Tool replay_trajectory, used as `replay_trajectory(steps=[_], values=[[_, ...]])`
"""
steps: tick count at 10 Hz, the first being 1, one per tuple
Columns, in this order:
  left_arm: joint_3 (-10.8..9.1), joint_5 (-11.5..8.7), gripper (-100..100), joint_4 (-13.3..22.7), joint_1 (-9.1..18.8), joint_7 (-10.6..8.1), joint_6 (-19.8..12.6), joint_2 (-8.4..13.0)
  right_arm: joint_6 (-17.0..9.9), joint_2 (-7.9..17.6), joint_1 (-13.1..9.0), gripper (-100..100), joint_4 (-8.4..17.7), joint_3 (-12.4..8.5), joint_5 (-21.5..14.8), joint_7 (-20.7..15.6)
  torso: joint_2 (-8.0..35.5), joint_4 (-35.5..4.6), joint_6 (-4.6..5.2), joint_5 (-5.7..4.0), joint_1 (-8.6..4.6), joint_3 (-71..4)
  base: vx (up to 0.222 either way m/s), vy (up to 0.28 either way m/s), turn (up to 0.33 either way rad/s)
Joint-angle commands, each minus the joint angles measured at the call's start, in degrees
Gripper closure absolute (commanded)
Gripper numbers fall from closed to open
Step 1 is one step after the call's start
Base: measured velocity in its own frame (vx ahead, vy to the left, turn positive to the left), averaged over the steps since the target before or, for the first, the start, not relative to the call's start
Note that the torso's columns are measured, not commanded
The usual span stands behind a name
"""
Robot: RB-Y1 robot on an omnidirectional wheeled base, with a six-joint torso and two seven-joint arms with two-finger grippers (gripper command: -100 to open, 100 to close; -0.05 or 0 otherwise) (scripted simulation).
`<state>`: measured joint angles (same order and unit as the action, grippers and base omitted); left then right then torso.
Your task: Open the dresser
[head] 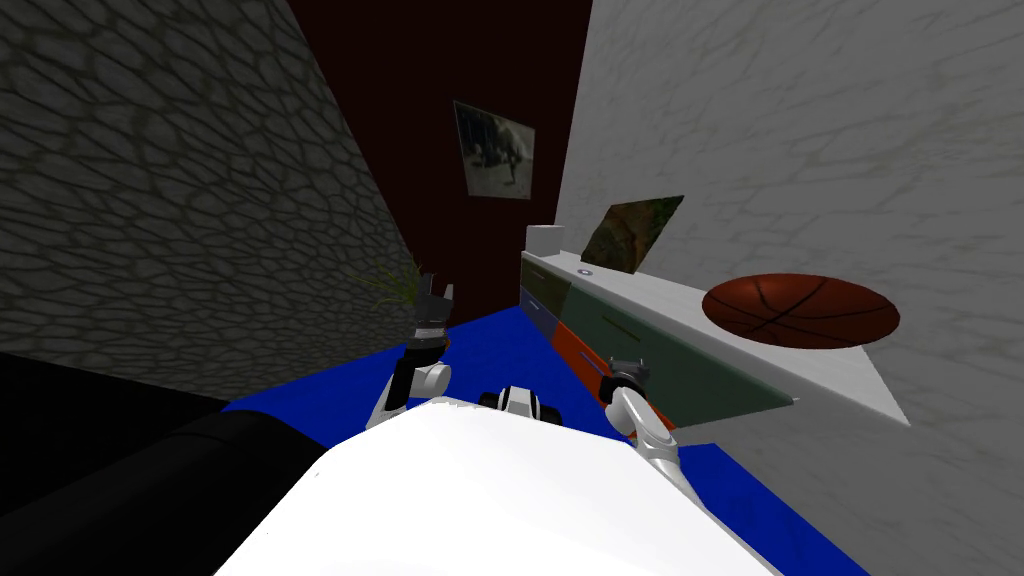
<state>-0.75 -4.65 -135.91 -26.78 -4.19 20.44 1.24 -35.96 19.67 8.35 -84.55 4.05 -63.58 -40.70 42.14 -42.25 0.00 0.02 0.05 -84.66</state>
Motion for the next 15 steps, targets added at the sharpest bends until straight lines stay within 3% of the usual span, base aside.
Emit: replay_trajectory(steps=[1,7,9,10,15], values=[[0.00,0.00,0,0.00,0.00,0.00,0.00,0.00,-4.49,0.99,-2.87,-100,3.67,0.15,-3.27,-3.13,-0.03,0.02,0.00,0.01,0.05,-0.02,0.176,0.036,0.010],[0.00,0.00,0,0.00,0.01,0.00,0.00,0.00,-11.44,2.68,-7.50,-100,9.90,0.26,-9.10,-7.65,0.26,-0.07,0.01,0.00,-0.02,0.16,0.122,0.021,0.004],[0.00,0.00,0,0.00,0.02,0.00,0.00,0.00,-10.74,2.60,-7.32,-100,9.47,0.16,-8.37,-7.40,0.28,-0.06,0.02,-0.03,-0.09,0.15,0.031,0.009,0.001],[0.00,0.00,0,0.00,0.02,0.00,0.00,0.00,-10.71,2.60,-7.32,100,9.45,0.16,-8.35,-7.38,0.34,-0.09,0.01,-0.04,-0.11,0.21,0.005,0.001,0.000],[0.02,0.00,0,0.01,0.04,0.00,-0.01,-0.01,-11.15,1.83,-7.43,100,7.69,0.40,-7.64,-9.77,0.27,-0.07,0.01,0.01,0.02,0.16,-0.100,0.128,-0.020]])
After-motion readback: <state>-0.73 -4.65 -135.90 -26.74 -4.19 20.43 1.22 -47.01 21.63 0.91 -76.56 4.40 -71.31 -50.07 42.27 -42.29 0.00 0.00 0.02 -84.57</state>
